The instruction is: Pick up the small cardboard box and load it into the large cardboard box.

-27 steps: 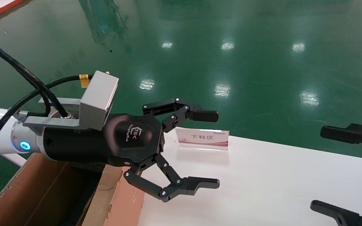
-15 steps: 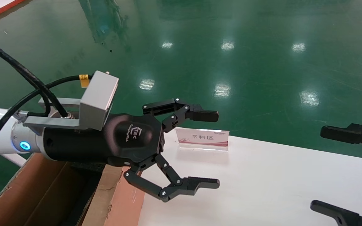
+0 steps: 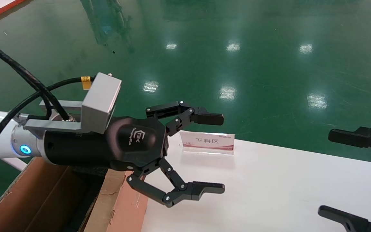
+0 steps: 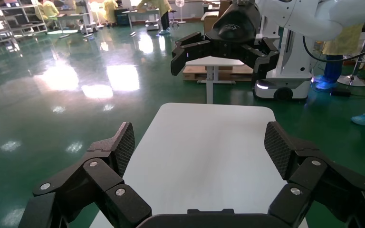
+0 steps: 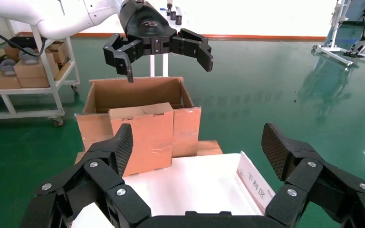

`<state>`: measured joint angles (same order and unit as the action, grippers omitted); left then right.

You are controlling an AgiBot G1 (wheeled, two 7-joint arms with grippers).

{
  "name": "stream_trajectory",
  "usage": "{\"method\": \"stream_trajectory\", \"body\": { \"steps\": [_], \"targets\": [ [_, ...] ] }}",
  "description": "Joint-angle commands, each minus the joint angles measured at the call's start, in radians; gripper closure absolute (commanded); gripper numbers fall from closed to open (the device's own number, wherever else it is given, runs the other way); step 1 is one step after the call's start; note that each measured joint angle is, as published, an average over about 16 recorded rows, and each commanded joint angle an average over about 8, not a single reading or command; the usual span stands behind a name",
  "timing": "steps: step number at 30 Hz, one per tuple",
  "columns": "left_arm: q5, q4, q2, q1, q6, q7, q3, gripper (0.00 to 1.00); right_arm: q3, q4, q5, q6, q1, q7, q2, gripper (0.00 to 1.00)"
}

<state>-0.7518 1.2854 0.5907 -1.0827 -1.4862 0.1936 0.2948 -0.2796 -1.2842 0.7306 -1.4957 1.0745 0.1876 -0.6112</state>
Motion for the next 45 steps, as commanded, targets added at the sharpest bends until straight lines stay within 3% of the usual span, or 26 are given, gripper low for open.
{"method": "stream_trajectory", "body": {
  "steps": [1, 9, 16, 24, 32, 38, 45],
  "targets": [
    [-0.001, 0.0, -0.004, 0.002, 0.002, 0.001, -0.001, 0.0, 0.0, 0.0, 0.0, 0.0, 0.0, 0.0, 0.0, 0.0],
    [-0.133, 0.028, -0.067, -0.089, 0.031, 0.05, 0.095, 0.0, 0.0, 0.0, 0.0, 0.0, 0.0, 0.0, 0.0, 0.0],
    [-0.337, 0.095, -0.101, -0.243, 0.038, 0.219, 0.224, 0.0, 0.0, 0.0, 0.0, 0.0, 0.0, 0.0, 0.0, 0.0],
    [-0.586, 0.158, -0.089, -0.447, -0.006, 0.582, 0.406, 0.0, 0.0, 0.0, 0.0, 0.0, 0.0, 0.0, 0.0, 0.0],
    [-0.788, 0.183, -0.006, -0.676, -0.101, 0.955, 0.596, 0.0, 0.0, 0.0, 0.0, 0.0, 0.0, 0.0, 0.0, 0.0],
    [-0.858, 0.19, 0.067, -0.826, -0.149, 1.167, 0.753, 0.0, 0.0, 0.0, 0.0, 0.0, 0.0, 0.0, 0.0, 0.0],
    [-0.853, 0.193, 0.124, -0.961, -0.198, 1.368, 0.927, 0.0, 0.0, 0.0, 0.0, 0.0, 0.0, 0.0, 0.0, 0.0]
  ]
}}
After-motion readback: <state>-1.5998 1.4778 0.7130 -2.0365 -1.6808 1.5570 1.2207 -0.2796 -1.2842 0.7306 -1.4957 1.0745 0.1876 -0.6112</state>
